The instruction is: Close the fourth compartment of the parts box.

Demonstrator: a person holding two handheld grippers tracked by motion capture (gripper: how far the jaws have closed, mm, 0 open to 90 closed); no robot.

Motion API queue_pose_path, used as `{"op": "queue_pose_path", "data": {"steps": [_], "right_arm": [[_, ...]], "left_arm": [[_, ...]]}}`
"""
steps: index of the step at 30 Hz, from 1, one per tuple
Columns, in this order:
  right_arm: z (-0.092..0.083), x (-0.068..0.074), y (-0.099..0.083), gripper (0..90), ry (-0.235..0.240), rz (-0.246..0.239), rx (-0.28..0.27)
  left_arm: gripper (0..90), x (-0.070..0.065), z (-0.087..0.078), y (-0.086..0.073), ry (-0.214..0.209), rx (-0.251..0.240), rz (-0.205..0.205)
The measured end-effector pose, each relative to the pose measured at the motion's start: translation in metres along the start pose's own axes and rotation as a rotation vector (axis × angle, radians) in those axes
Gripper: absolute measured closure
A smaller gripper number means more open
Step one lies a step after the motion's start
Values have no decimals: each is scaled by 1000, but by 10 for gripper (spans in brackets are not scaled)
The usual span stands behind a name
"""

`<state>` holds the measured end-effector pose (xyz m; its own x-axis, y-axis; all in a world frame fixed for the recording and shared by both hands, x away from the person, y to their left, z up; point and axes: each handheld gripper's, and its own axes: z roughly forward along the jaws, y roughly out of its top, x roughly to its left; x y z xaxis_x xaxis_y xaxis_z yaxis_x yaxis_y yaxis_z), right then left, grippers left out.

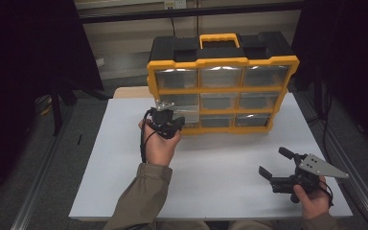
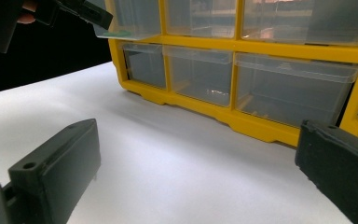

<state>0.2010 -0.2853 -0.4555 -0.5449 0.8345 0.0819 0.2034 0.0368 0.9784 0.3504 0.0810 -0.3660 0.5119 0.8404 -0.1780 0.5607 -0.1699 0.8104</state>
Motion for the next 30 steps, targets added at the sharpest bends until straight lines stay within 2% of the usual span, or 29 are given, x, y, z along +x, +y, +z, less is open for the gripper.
{"op": "queue_pose_path", "data": {"steps": [3,7,18,19,24,30], "right_arm": [[0,0,0,0,0,-1,-1],[0,0,0,0,1,-2,0],[0,0,0,0,1,-1,0],[0,0,0,0,1,-2,0],[0,0,0,0,2,-2,1],[0,0,0,0,3,0,0]], "left_arm": [[900,0,1,1,4,2,8],[900,0,2,2,7,-2,-4],[900,0,6,4,13,-3,2],[900,0,7,5,15,-8,-8],[900,-1,7,6,19,-5,4],[900,-1,9,7,25,-11,-4]]}}
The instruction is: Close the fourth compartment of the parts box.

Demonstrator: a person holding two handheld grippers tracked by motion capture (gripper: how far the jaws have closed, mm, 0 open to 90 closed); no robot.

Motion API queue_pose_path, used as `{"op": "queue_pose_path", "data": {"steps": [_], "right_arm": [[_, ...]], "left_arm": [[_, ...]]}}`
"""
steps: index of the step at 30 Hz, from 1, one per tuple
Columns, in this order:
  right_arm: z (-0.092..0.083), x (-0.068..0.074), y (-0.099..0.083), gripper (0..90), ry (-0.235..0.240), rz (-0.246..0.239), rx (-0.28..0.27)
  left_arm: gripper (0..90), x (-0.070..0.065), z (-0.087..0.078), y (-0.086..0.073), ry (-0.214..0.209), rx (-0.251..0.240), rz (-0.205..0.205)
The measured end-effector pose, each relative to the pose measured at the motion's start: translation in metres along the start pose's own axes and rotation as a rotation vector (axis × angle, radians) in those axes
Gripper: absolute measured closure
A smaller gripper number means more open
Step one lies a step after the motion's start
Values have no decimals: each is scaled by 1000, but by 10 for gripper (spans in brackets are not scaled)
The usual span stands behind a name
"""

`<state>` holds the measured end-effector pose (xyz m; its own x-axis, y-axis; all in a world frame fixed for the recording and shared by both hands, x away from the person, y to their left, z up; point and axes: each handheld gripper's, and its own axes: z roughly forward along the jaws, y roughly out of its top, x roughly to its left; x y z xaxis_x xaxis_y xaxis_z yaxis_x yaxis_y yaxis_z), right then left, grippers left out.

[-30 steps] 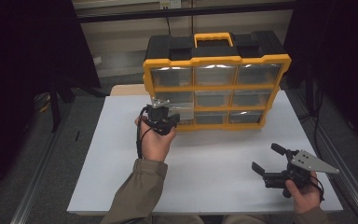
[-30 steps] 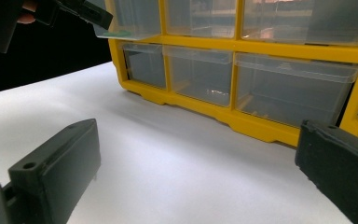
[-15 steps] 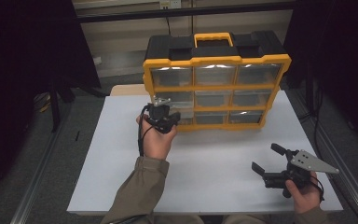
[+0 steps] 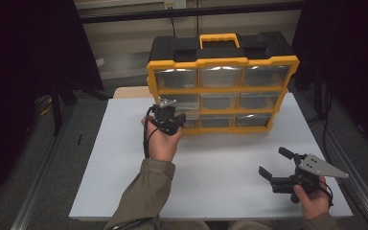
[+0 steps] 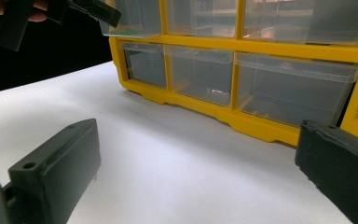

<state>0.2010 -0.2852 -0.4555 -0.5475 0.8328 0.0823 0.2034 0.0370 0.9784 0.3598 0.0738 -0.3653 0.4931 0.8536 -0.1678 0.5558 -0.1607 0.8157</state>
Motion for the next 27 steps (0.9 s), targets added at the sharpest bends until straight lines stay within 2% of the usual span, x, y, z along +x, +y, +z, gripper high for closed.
{"op": "queue_pose_path", "data": {"steps": [12,15,25,27], "right_arm": [[0,0,0,0,1,0,-1],[0,0,0,0,0,0,0],[0,0,0,0,0,-1,-1],[0,0,0,0,1,-1,-1]], "left_arm": [[900,0,3,2,4,6,12],[900,-1,5,3,7,-4,-2],[900,-2,7,5,12,-11,-2],[900,-2,7,6,19,-5,7]]}}
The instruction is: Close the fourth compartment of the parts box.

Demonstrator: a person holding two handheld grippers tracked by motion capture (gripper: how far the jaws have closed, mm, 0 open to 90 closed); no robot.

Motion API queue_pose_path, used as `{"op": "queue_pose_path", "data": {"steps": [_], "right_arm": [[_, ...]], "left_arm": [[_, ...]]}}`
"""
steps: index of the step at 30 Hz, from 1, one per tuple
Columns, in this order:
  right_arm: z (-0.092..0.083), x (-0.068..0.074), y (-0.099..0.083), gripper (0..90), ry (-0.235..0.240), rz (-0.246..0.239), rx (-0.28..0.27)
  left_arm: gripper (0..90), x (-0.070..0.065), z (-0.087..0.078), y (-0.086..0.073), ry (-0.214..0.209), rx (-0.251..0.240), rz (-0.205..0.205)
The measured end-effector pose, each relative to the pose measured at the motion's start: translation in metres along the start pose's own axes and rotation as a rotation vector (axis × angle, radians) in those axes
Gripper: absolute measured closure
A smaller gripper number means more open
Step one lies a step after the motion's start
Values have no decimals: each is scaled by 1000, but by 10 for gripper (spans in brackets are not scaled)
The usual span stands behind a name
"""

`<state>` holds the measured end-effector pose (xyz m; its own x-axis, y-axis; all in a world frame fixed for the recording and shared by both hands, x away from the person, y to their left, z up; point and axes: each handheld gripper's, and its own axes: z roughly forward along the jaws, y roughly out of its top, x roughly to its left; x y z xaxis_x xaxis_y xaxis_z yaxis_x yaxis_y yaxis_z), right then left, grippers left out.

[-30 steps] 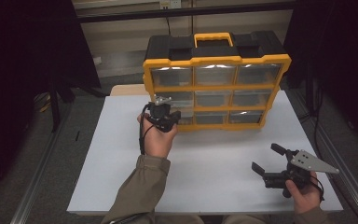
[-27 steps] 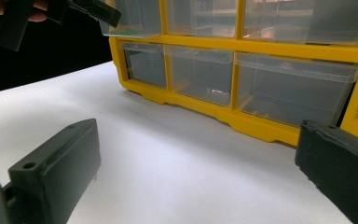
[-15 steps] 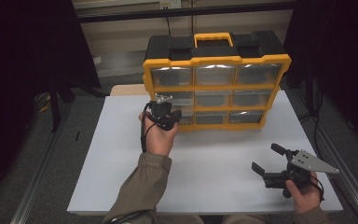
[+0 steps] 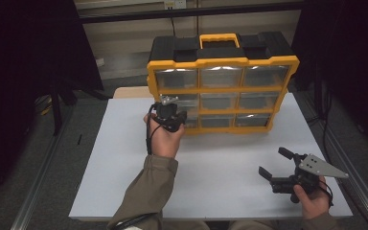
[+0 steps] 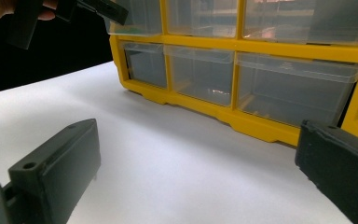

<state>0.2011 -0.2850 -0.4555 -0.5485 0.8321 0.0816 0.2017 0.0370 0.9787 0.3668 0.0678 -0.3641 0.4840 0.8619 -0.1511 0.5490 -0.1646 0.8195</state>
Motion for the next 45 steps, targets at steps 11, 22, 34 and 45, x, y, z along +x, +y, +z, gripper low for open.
{"op": "queue_pose_path", "data": {"steps": [11,22,34,45], "right_arm": [[0,0,0,0,1,0,0],[0,0,0,0,2,0,0],[0,0,0,1,4,0,0],[0,0,0,1,4,0,1]], "left_arm": [[900,-1,3,2,6,-12,1],[900,-1,6,4,14,-30,-9],[900,0,8,6,27,-42,-9],[900,1,10,6,36,-54,-8]]}}
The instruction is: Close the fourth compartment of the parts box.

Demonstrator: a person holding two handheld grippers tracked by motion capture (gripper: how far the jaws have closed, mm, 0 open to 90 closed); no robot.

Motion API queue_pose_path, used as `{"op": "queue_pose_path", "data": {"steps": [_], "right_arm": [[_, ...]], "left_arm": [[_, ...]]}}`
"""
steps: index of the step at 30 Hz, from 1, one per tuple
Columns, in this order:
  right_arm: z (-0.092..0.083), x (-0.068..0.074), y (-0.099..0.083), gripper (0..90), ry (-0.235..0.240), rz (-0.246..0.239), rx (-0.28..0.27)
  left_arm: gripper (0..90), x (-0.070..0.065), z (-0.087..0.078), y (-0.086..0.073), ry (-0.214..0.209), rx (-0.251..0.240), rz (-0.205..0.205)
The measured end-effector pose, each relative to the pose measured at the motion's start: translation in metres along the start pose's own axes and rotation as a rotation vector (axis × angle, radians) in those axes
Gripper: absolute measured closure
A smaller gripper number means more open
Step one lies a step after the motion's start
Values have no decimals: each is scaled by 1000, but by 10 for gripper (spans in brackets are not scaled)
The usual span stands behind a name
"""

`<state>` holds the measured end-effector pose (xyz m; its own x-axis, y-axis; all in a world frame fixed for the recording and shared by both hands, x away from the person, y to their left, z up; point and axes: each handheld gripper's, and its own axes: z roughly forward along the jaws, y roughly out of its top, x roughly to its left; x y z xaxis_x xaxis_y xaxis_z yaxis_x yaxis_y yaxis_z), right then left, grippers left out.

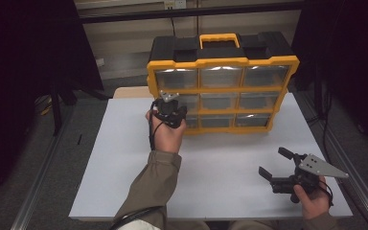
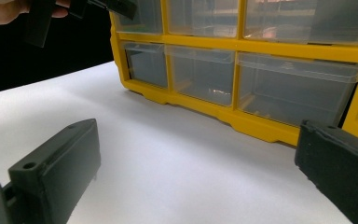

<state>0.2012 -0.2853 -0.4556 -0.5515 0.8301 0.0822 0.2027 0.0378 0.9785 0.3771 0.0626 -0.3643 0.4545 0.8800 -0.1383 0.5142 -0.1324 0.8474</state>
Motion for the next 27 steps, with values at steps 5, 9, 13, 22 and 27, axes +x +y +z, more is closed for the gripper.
{"op": "queue_pose_path", "data": {"steps": [5,9,13,22,27], "right_arm": [[0,0,0,1,-1,-1,1],[0,0,0,1,2,0,0],[0,0,0,1,2,1,0],[0,0,0,1,1,0,0],[0,0,0,1,1,1,1]], "left_arm": [[900,0,2,0,6,-9,-5],[900,0,3,0,12,-15,-6],[900,-1,5,0,12,-23,-13],[900,1,5,1,27,-40,-9],[900,2,5,0,36,-46,-4]]}}
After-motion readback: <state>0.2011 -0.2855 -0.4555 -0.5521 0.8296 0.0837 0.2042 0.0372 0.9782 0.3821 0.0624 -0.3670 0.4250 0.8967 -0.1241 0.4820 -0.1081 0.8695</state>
